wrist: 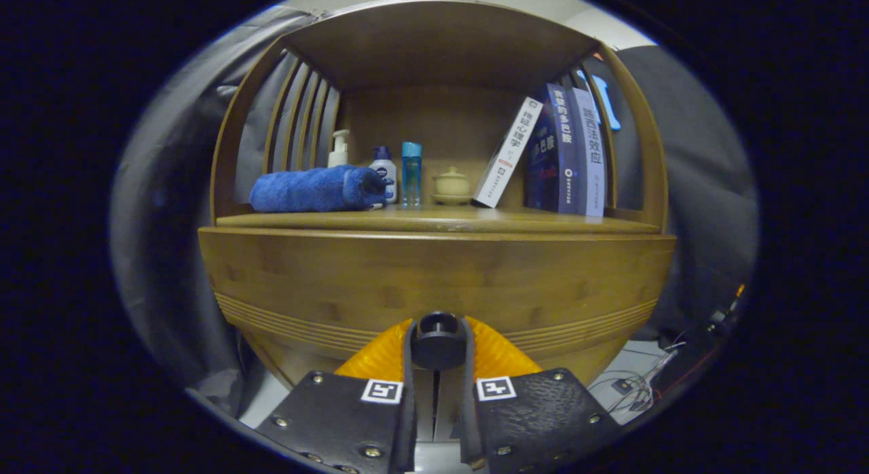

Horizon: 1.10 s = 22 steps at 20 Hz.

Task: Pull open the drawer, take out the items inside it, and place them on the countertop above the cabinet.

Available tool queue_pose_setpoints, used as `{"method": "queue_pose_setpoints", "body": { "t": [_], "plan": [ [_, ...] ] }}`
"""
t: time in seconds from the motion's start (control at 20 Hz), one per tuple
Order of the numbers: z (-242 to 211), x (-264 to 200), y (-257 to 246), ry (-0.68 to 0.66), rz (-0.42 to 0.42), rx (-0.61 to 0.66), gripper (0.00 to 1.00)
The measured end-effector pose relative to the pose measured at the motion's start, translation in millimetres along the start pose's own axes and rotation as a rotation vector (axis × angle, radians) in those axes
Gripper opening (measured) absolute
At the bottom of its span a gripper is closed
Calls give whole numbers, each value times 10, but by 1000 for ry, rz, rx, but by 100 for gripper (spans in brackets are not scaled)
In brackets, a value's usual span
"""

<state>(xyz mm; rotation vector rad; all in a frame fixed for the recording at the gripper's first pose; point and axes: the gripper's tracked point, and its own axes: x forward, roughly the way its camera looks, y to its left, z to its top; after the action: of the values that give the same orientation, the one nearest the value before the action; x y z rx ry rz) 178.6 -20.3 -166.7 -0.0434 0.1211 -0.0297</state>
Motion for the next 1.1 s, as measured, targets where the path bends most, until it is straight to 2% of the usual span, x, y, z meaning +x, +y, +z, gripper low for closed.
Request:
{"method": "queue_pose_setpoints", "body": {
  "t": [0.25, 0.8, 1.1],
  "plan": [
    [-57, -377, -46, 3, -16, 25, 25],
    [-301, -1409, 4, 53, -30, -29, 25],
    [-381, -1676, 5, 64, -19, -69, 25]
  ]
}}
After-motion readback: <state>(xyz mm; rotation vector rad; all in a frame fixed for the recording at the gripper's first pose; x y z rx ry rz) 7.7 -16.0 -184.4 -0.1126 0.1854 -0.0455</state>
